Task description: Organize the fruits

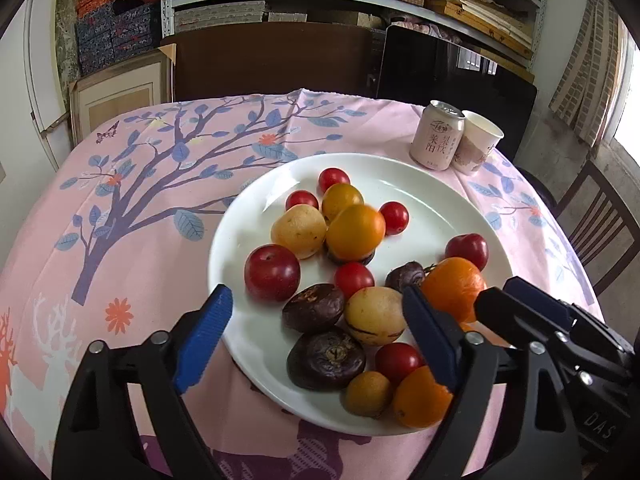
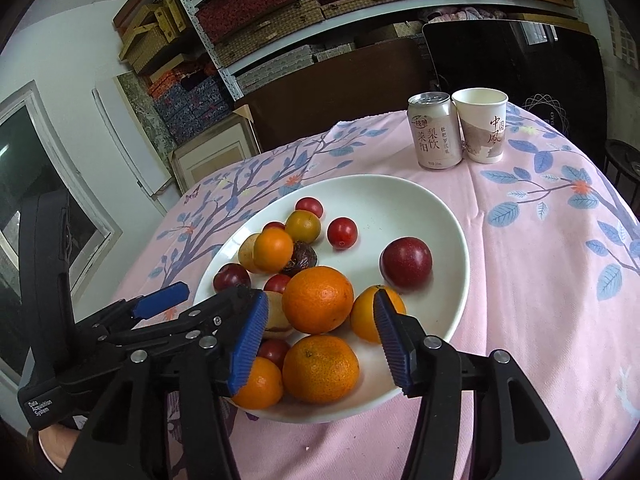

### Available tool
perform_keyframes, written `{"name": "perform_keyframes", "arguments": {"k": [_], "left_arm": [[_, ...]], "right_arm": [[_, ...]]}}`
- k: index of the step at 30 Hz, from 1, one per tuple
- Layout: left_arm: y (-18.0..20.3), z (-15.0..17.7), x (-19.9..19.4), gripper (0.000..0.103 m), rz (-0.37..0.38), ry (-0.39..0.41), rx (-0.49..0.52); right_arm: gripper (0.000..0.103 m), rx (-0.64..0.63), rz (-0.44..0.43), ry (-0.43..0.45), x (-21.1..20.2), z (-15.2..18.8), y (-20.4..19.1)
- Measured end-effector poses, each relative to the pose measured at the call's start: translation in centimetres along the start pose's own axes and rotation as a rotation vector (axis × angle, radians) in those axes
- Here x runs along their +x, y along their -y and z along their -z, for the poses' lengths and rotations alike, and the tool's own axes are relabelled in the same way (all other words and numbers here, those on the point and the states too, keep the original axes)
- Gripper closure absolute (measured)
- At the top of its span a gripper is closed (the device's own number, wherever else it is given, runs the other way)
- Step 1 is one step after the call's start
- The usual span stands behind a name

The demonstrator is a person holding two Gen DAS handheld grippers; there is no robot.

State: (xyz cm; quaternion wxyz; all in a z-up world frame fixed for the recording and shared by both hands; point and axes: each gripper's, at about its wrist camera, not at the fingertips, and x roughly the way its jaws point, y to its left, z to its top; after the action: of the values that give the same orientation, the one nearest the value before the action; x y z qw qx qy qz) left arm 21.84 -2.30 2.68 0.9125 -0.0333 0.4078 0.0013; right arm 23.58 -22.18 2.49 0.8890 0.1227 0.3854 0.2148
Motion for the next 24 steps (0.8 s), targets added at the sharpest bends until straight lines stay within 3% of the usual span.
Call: {"name": "perform_keyframes", "arguments": {"k": [4, 7, 9, 24], "left_arm": [[-0.5, 1.0, -0.5, 0.015, -0.005, -0.02, 0.002], [-1.0, 1.9, -1.1, 0.014, 0.006, -0.031, -0.019], [-1.0, 2.3, -1.7, 0.012, 0.006, -0.027, -0.02], [-0.7, 6.4, -6.5, 0.007, -0.019, 0.027, -0.003]], "right_arm": [[0.035, -0.014, 0.013, 0.013, -0.8, 0.5, -0.1], [0.032, -0.032, 0.026, 0.023, -1.5, 1.1, -0.3], [0.022, -0.037, 0.036, 0.037, -2.1, 1.6, -0.3], [0.004, -0.161, 0.144, 0.126, -6.2, 5.4, -1.7]]}}
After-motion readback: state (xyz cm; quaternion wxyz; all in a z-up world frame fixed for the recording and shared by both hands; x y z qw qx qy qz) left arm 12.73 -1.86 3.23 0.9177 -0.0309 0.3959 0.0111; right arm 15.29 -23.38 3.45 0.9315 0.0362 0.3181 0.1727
